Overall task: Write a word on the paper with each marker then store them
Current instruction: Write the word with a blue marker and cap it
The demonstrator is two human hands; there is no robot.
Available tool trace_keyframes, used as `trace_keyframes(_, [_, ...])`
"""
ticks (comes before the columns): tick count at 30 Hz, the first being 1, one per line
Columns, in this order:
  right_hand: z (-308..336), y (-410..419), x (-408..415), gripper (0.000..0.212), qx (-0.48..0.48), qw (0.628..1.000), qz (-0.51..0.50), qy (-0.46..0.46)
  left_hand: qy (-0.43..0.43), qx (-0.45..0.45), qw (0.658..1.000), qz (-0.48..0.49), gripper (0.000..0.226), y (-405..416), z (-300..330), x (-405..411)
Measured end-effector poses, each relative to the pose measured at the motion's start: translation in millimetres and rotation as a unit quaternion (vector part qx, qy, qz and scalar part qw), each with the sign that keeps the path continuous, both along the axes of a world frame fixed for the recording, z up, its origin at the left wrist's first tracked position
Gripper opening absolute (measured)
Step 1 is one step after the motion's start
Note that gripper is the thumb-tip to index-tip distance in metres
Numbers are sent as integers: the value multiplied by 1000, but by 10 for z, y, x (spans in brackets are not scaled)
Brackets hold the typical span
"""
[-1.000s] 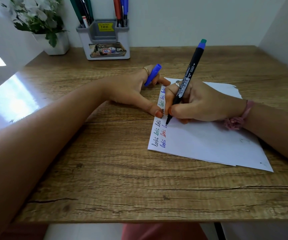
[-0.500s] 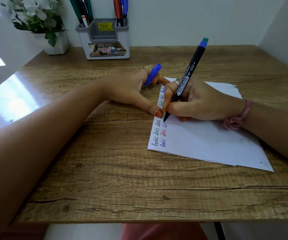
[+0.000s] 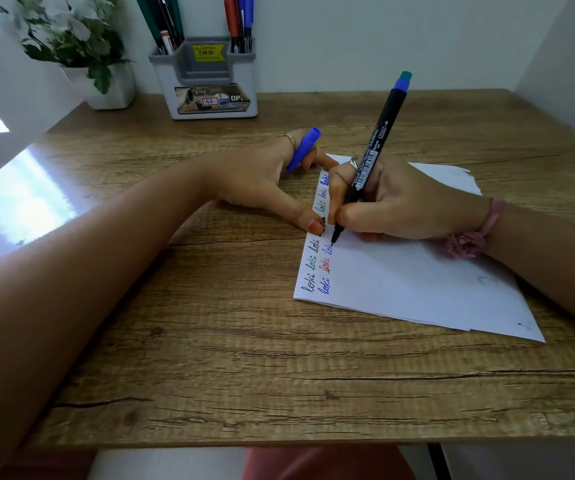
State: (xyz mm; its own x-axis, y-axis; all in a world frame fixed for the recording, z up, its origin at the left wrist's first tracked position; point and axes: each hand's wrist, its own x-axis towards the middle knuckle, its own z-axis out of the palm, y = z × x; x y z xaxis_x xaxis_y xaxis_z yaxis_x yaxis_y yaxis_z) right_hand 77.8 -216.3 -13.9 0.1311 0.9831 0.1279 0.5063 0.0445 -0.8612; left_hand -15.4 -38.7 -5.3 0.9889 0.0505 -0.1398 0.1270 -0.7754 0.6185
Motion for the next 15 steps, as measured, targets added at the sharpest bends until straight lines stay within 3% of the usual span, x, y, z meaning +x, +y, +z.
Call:
trace_keyframes(8, [-9,10,7,16,11,1000,0,1,-1,10,1000,-2,112,17,1,10])
trace_keyframes(15, [-11,9,-10,7,13,1000,-7,2,-1,22,1000,-7,104,18,-15,13])
